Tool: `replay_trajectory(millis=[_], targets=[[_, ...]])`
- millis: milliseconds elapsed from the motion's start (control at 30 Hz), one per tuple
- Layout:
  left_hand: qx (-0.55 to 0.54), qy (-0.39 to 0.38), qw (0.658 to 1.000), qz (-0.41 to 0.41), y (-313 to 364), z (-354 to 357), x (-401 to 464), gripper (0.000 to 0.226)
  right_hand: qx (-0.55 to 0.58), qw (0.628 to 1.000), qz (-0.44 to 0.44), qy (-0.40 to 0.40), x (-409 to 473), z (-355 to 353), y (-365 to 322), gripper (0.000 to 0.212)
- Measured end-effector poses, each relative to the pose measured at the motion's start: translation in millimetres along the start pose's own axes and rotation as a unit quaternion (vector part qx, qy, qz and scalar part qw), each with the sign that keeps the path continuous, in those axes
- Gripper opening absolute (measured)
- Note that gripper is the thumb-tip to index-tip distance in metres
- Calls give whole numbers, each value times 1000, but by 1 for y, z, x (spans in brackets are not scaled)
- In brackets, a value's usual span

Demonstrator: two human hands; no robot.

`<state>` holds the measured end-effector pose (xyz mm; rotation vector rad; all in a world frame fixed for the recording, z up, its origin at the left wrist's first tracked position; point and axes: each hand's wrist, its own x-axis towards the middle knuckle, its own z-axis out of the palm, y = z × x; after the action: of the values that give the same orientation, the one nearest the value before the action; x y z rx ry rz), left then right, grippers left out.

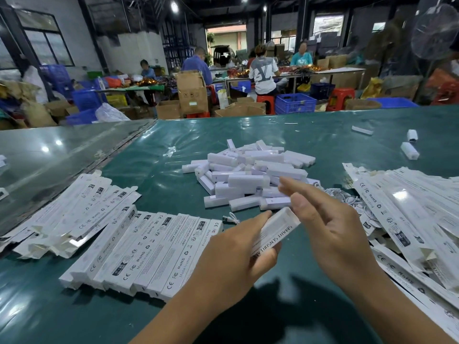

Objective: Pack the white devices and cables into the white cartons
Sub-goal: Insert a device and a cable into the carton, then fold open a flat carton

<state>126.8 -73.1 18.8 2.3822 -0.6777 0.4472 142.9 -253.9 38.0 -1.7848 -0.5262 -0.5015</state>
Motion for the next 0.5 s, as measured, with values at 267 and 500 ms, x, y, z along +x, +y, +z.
replay_trajectory(millis=[267, 500], targets=[[95, -99, 990, 25, 15, 1, -3, 45, -157, 963, -31, -215, -3, 4, 2, 46], [122, 15, 992, 2, -10, -8, 5, 56, -65, 992, 104, 10, 8, 6, 18, 50]])
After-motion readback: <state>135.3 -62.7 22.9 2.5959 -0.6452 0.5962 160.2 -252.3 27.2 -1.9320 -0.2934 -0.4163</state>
